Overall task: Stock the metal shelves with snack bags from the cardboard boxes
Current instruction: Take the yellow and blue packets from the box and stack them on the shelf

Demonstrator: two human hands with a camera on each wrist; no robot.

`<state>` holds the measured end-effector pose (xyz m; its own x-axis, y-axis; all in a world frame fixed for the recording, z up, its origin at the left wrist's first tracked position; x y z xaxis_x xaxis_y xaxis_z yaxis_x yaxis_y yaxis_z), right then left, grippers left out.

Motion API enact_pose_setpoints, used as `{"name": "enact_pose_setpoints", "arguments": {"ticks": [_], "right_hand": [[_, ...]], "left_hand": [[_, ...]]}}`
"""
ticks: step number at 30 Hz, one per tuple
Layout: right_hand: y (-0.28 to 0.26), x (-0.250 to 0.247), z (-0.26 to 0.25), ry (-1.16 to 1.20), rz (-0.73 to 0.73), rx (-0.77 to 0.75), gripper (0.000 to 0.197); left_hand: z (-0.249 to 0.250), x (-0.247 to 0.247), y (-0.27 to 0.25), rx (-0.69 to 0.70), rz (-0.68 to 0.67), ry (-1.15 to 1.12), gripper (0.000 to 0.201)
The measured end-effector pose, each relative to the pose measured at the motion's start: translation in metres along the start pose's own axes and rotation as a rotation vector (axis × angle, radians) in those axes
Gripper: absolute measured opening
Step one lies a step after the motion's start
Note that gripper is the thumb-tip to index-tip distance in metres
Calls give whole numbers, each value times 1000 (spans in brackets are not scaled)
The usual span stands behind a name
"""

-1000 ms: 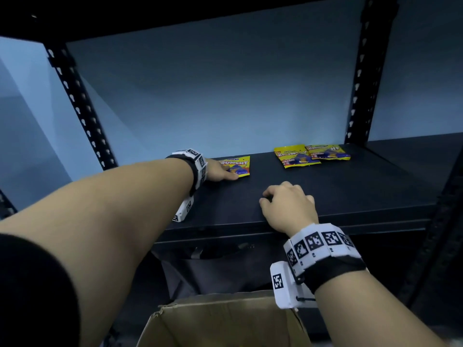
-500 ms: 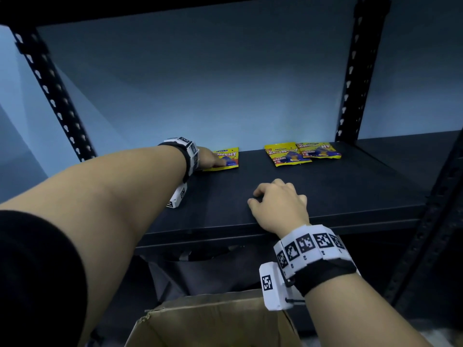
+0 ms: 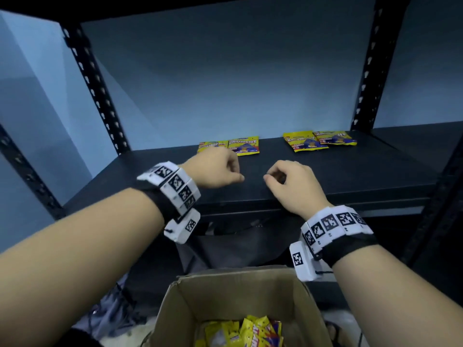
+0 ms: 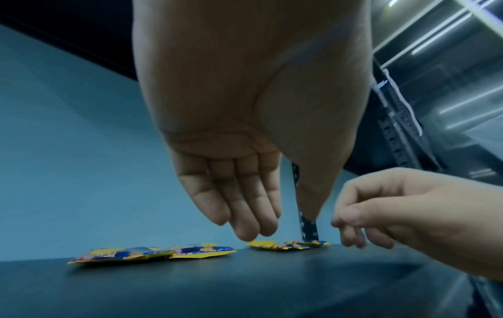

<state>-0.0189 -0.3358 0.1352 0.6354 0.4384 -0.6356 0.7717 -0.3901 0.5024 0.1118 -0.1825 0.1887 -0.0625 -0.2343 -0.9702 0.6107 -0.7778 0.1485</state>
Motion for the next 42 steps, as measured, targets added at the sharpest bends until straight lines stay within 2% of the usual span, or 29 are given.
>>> {"name": "enact_pose_setpoints", "arguments": {"ticks": [3,7,11,13,16,19,21,24,26,29,31,34,37,38,40,42], "right_hand": [[-13,6,-19,9,-112,-5,25],[-40,30,-36,-103,-509,0,25],[-86,74,-22,-83,-886,125,16],[-109,104,-9,-127,-1015,183,17],[-144,148,19,-173,-1144,284,34],[-176,179,47,-193,-1218,400,43],[-196,198,72,-170,-1264,511,44],[-216,229,119,-231,-1226,581,50],[-227,251,146,-273,-1202,582,51],[-248,281,170,-283,-1245,611,37],[-262,294,185,-271,-1200,637,38],[-289,312,209,-226,-1174,736,67],[-318,332,237,-255,-1168,695,95],[-325,335,245,-281,-1168,683,89],[-322,329,243,-335,-1163,673,59],[-313,326,232,-309,-1224,667,40]], "left_hand": [[0,7,-41,6,-90,-40,23],[-12,40,-87,4,-369,-154,21],[-29,99,-115,-34,-629,-194,17],[-38,136,-124,-47,-688,-178,20],[-45,194,-134,-72,-731,-222,17],[-51,249,-144,-126,-763,-246,18],[-60,285,-149,-174,-728,-273,17],[-77,336,-158,-233,-737,-280,19],[-93,370,-162,-260,-781,-226,27],[-114,410,-167,-320,-795,-133,50],[-122,437,-175,-401,-817,-179,59],[-132,471,-192,-486,-793,-220,69],[-142,490,-206,-470,-768,-186,51],[-144,491,-209,-477,-756,-187,47],[-148,493,-210,-499,-700,-198,43],[-147,488,-205,-486,-656,-189,27]]}}
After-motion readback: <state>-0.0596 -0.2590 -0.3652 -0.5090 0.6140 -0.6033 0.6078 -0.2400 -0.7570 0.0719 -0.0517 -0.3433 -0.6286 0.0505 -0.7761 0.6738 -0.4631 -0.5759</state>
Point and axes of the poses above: each hand's wrist, its own y-axis towards the middle knuckle, its own x-axis out of the palm, z = x × y, the point moved 5 cm from there along y, towards the middle knuckle, and after that the axes turned 1 degree about y, right-handed, at the moved point
